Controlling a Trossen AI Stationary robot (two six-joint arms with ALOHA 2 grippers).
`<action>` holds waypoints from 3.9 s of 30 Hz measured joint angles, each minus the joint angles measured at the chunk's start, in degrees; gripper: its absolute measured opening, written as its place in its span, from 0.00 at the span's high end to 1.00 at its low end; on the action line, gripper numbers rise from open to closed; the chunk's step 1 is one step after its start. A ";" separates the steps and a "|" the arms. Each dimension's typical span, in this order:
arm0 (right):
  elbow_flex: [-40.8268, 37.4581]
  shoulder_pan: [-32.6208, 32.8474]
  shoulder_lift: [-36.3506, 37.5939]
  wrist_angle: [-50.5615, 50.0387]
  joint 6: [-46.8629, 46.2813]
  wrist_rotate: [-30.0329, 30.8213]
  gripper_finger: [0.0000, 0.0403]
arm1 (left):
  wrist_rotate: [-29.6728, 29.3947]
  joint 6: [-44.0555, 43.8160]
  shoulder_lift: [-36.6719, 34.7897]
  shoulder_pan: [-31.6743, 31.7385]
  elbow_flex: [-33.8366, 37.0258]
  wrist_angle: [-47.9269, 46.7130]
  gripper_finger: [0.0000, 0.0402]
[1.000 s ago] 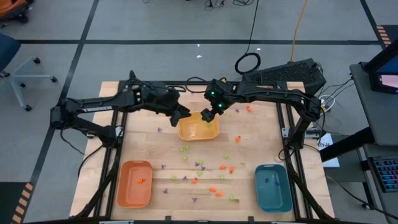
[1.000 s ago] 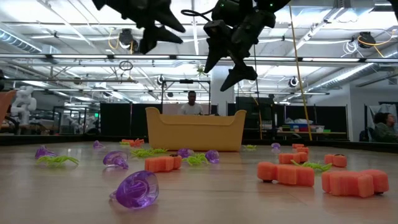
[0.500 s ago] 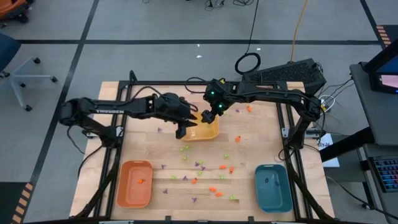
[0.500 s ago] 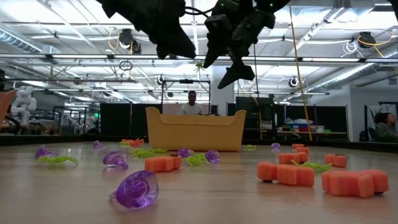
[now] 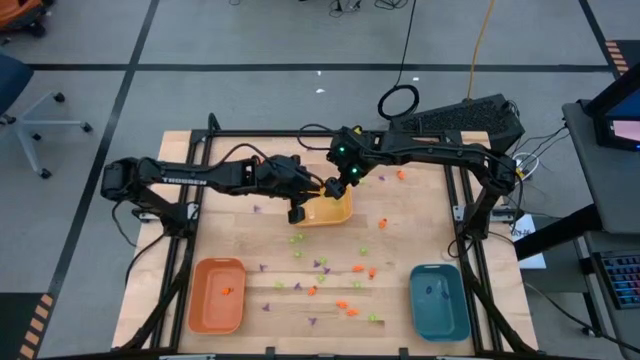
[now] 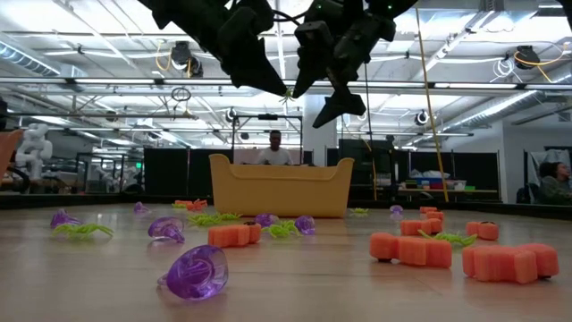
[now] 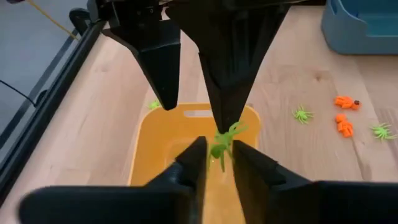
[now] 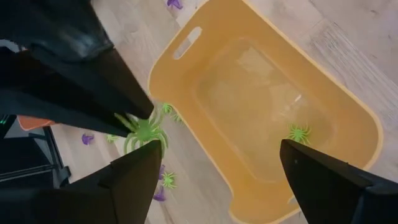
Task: Sort Halloween decoration
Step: Put the green spider toy into the yellow bin, then put the orange skeleton toy into the orange bin
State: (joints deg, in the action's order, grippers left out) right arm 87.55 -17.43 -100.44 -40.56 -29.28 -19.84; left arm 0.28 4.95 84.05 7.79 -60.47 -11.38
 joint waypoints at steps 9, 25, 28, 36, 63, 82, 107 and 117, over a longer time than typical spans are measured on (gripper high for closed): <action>0.00 0.00 0.00 -0.45 0.00 0.14 0.22 | 0.14 -0.06 0.00 0.05 0.00 -2.53 0.98; 0.00 -0.57 0.02 -8.81 -0.79 4.57 0.22 | -0.30 -3.57 4.26 2.95 0.04 -7.30 0.78; 0.00 -0.59 0.54 -10.99 0.43 4.71 0.22 | -0.16 -6.76 3.98 2.69 0.04 -8.35 0.66; 0.00 -2.06 4.43 -14.76 1.84 4.92 0.22 | -0.25 -26.97 -3.99 4.13 0.02 -22.54 0.49; 0.00 -5.77 8.85 -18.17 19.23 4.74 0.22 | 10.05 6.62 1.37 21.84 0.00 -32.19 0.53; 0.00 -5.73 10.33 -20.98 28.58 1.36 0.22 | 3.89 10.54 2.12 21.55 9.51 -21.89 0.52; 0.02 -5.73 14.12 -24.69 33.64 1.63 0.22 | 0.56 5.43 11.15 17.23 11.65 -15.36 0.76; 0.02 -5.73 14.12 -21.09 30.60 1.73 0.22 | -1.01 1.52 10.93 16.72 11.52 -15.33 0.97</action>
State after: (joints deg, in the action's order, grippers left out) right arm 87.57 -23.16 -86.32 -61.65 1.32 -18.11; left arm -0.73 6.47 94.98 24.51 -48.95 -26.71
